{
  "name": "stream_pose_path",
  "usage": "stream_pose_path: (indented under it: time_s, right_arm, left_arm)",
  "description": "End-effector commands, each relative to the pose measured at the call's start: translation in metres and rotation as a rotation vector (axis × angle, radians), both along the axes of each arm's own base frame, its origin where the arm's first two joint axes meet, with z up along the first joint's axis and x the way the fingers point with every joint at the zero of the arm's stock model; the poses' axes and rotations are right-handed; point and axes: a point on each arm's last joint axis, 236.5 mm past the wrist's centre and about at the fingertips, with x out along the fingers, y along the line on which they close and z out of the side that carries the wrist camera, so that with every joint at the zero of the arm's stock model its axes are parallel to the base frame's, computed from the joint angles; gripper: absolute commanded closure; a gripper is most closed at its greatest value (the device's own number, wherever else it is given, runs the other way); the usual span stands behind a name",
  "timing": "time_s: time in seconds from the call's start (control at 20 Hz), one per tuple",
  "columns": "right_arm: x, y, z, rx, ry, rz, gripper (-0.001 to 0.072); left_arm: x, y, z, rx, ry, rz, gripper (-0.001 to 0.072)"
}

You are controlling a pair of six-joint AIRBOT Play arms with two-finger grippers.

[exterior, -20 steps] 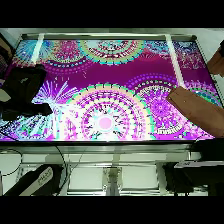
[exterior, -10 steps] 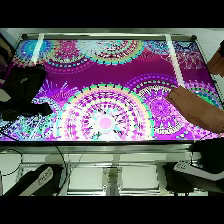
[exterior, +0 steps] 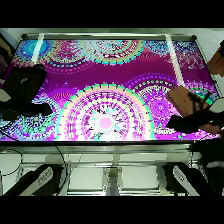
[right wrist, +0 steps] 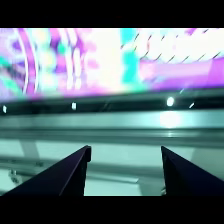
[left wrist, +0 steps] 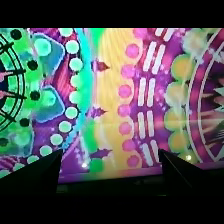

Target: Fold the clothes and pants, and hang the long-sleeved shirts on hangers.

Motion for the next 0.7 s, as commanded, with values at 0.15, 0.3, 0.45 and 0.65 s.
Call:
stream_pose_path:
  time_s: [0.15,0.3,0.45,0.65]
  right_arm:
    - [-0.046,0.128,-0.007,0.189,-0.075,0.149,0.0441]
    - [-0.051,0.187,0.005,0.277,-0.226,0.301,0.0705]
    - [-0.067,0.233,0.013,0.336,-0.345,0.422,0.0705]
    - [-0.086,0.249,-0.005,0.308,-0.307,0.471,0.0705]
  left_arm:
    - [0.0,0.0,0.0,0.0,0.001,0.0,0.0021]
    - [0.0,0.0,0.0,0.0,0.001,0.0,0.0021]
    - [0.0,0.0,0.0,0.001,0.001,0.0,0.0021]
    - [0.0,0.0,0.0,0.001,0.001,0.0,0.0021]
